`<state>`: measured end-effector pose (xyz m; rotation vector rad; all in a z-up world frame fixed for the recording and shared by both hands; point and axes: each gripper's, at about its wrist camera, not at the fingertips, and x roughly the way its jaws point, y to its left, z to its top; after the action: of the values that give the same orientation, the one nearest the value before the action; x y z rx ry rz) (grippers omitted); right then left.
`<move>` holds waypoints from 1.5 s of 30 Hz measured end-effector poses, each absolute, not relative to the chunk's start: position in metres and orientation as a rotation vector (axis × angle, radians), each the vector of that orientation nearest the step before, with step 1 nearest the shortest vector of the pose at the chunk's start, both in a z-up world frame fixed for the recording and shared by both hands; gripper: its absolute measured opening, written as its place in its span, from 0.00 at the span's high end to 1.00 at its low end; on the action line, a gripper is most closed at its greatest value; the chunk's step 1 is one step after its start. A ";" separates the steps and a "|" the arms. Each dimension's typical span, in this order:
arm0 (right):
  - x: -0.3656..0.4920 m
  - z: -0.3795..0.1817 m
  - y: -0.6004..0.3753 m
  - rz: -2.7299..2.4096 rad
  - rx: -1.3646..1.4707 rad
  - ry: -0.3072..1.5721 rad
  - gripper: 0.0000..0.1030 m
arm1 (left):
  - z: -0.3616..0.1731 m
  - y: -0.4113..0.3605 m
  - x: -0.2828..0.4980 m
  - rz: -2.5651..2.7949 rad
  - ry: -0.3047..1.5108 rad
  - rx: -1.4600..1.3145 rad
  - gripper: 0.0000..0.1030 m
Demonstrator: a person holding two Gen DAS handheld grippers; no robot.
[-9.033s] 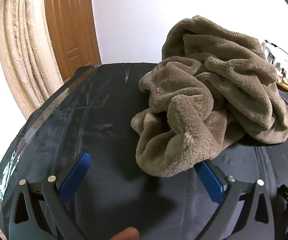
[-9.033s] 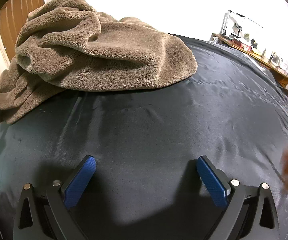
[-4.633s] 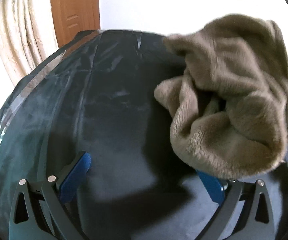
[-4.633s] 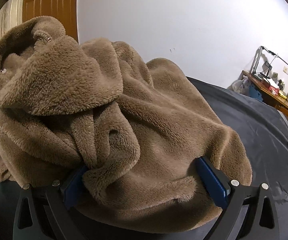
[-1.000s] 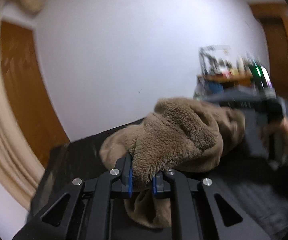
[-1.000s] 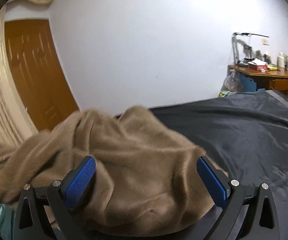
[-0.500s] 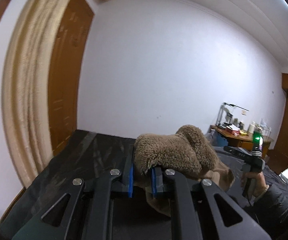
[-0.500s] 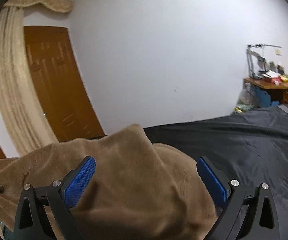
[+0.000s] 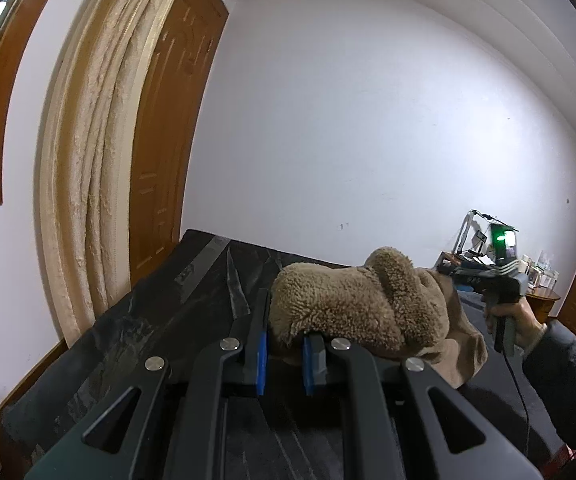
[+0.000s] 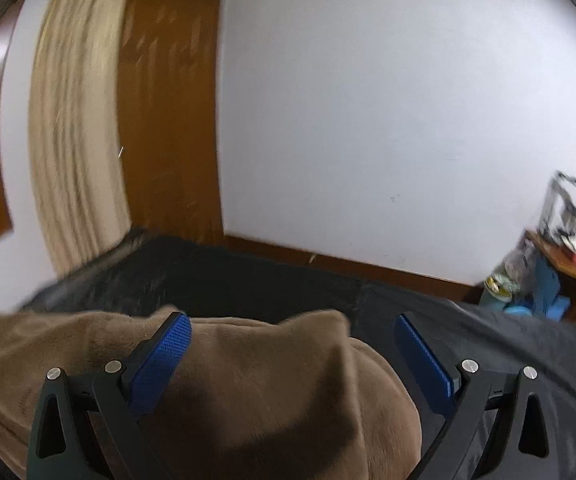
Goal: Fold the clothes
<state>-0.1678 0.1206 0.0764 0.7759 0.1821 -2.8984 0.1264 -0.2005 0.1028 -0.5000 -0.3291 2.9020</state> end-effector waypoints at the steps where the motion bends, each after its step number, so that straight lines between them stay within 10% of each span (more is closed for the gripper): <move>1: -0.181 0.068 0.117 -2.872 0.859 0.253 0.00 | 0.100 -0.203 0.125 2.904 -0.338 -0.508 0.85; 12: -0.128 -0.021 0.174 -2.600 1.351 0.249 0.00 | 0.081 -0.212 0.111 2.907 -0.412 -0.576 0.83; 29: -0.047 0.056 0.140 -2.577 0.841 0.394 0.01 | 0.057 -0.222 0.105 2.883 -0.496 -0.660 0.83; 45: -0.103 0.004 0.055 -2.233 0.941 0.618 0.01 | 0.037 -0.239 0.104 2.879 -0.539 -0.706 0.77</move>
<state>-0.1028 0.0548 0.0038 0.9406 0.6185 -2.2333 0.1041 -0.2390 0.0369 -0.7062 -0.5391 2.8790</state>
